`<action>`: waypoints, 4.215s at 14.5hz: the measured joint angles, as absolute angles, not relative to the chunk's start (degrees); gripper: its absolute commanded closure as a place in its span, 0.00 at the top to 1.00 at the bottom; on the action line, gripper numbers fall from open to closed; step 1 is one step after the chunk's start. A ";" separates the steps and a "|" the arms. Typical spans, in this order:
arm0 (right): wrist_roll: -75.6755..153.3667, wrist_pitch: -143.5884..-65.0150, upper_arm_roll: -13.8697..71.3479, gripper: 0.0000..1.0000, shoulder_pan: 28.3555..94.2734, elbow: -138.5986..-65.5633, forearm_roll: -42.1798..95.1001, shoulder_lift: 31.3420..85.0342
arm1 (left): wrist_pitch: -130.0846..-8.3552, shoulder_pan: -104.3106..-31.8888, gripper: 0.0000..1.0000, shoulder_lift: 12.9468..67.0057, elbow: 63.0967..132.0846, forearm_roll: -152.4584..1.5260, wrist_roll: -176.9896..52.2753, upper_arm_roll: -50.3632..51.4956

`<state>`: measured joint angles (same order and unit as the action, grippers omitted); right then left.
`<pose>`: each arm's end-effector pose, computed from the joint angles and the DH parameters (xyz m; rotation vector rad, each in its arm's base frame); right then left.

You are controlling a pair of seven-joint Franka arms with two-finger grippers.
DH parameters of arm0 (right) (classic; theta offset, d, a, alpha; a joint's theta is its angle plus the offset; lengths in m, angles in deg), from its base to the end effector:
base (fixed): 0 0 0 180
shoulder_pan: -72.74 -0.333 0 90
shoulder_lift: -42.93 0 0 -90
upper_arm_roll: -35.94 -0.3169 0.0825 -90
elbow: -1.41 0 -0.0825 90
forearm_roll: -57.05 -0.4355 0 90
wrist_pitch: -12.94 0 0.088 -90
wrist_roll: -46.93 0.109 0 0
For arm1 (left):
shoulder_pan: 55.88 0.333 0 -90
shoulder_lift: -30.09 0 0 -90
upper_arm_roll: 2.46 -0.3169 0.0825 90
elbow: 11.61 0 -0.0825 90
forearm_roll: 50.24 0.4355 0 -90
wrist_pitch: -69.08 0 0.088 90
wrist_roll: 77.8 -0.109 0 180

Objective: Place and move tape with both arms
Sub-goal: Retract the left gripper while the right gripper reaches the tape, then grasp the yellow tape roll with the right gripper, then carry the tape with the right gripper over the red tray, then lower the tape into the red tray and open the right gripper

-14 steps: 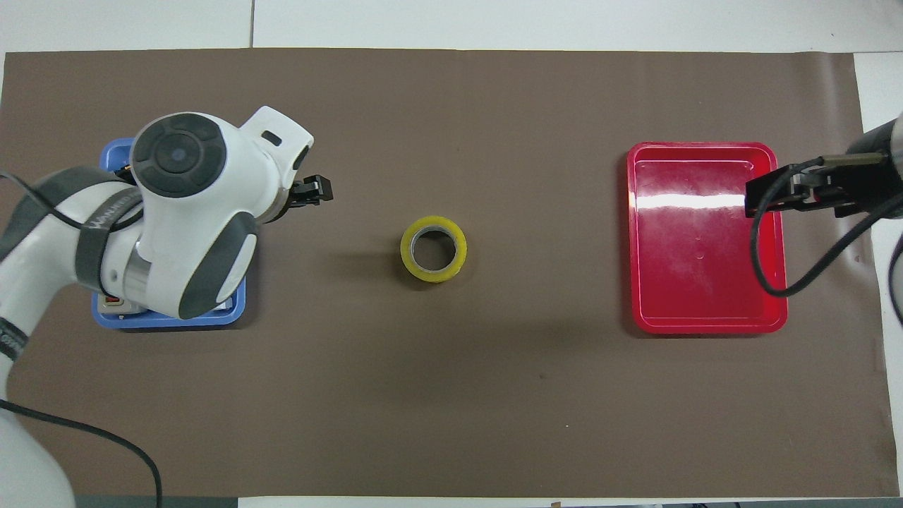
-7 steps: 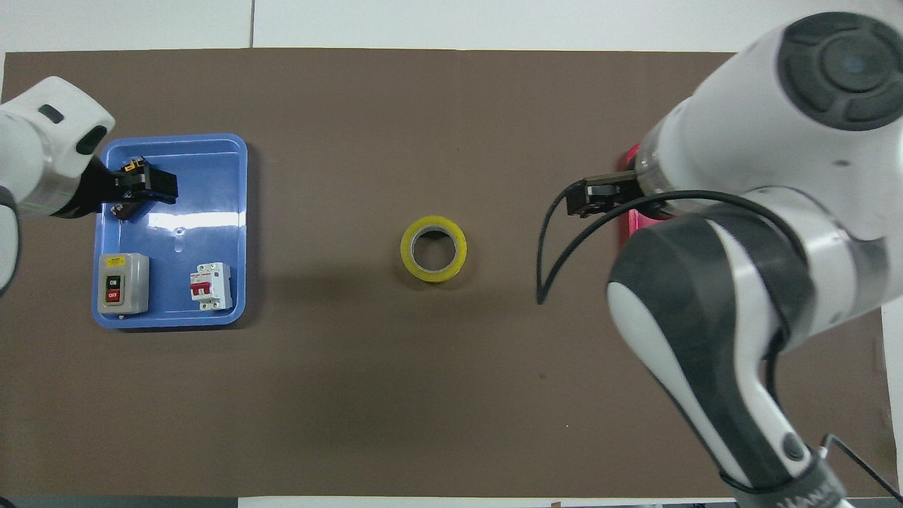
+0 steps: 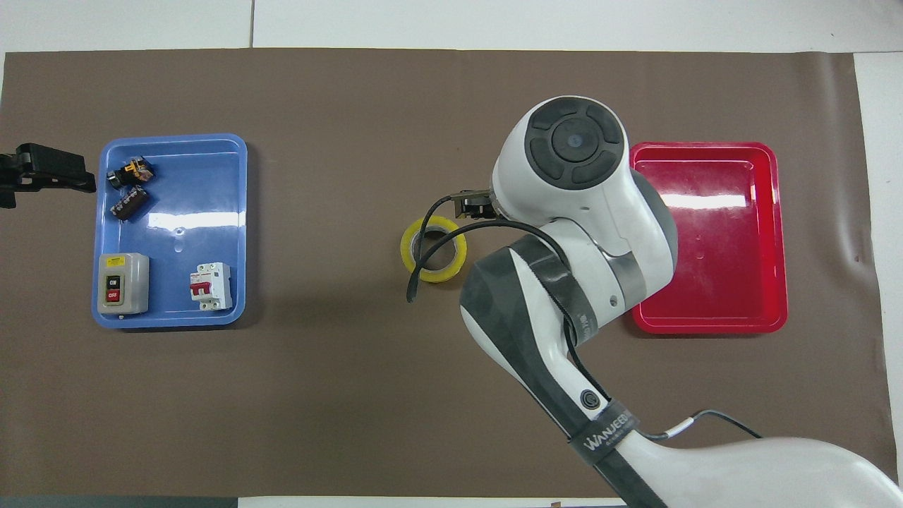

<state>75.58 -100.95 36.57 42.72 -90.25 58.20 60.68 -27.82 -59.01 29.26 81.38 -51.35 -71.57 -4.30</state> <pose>0.6185 0.3478 0.4410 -3.1203 -0.0327 -0.1234 0.6127 -0.0156 0.6157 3.1109 0.1366 0.1266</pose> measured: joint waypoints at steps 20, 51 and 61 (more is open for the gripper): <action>71.39 -123.23 36.84 0.86 38.53 -101.64 58.31 70.07 | -26.76 -57.73 1.00 29.31 82.29 -51.54 -77.26 -3.96; 32.67 -103.51 37.97 0.00 72.85 -99.14 58.27 59.03 | -26.76 -57.73 1.00 29.31 82.29 -51.56 -77.27 -3.96; 26.96 -122.12 37.94 0.00 76.33 -121.11 58.27 53.14 | -26.76 -57.73 1.00 29.31 82.29 -51.56 -77.27 -3.96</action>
